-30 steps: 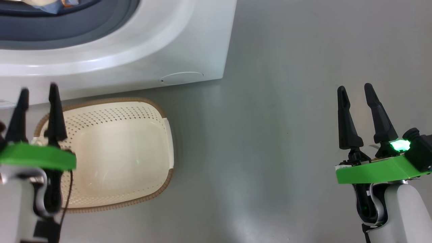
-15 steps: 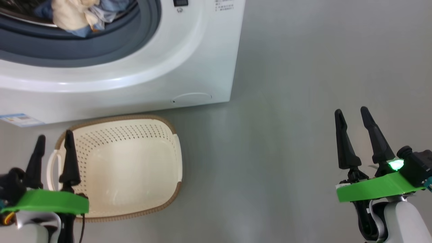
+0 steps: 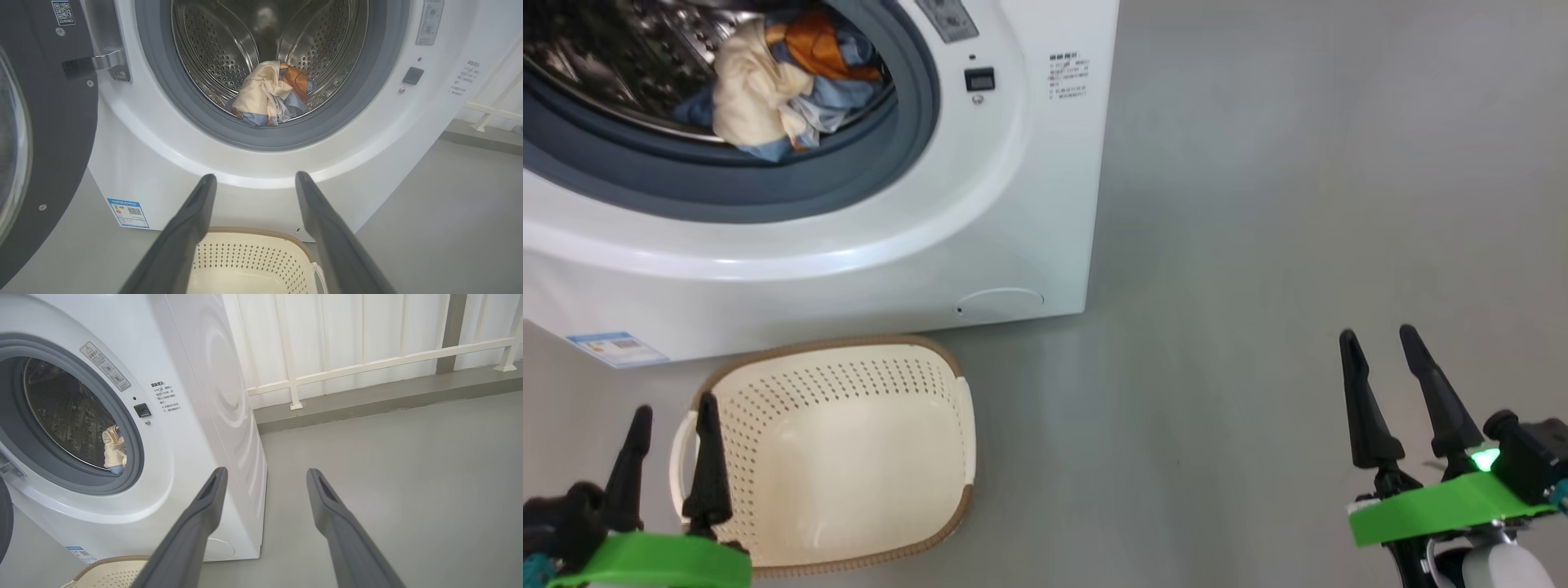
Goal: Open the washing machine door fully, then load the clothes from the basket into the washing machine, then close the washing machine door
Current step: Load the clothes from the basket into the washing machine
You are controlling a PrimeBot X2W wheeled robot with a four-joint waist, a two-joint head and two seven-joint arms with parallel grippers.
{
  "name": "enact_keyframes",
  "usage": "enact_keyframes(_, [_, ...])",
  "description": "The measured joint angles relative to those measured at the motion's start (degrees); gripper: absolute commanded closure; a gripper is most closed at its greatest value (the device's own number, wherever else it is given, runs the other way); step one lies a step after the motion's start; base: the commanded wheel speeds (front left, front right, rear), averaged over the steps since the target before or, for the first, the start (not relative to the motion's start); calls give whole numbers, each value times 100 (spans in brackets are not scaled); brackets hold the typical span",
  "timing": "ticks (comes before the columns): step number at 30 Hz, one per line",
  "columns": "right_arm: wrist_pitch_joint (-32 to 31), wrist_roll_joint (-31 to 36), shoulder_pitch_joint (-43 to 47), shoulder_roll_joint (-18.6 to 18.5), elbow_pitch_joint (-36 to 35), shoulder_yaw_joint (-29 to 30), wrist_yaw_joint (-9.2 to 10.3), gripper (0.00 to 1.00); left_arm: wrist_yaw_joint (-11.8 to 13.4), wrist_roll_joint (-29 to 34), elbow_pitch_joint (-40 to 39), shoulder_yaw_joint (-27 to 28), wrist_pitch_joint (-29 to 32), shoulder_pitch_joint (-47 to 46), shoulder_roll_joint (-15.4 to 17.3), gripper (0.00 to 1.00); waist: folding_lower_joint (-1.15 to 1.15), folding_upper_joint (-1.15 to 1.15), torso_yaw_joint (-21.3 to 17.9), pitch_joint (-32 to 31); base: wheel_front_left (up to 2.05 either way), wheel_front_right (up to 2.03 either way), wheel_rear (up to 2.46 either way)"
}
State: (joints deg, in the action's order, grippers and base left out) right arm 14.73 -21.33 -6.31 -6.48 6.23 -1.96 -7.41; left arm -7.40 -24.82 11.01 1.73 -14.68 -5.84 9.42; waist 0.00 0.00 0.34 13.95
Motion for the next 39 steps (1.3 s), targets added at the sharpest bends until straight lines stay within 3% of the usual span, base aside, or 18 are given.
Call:
enact_keyframes(18, [0,-51,827,-49,-30,253,0,0,0,42,-263,291,0,781,-41,0,0,0,134,-689,0,0,0])
enact_keyframes(39, [0,-51,875,-34,-79,334,0,0,0,29,-392,339,0,842,-44,0,0,0,151,-660,0,0,0])
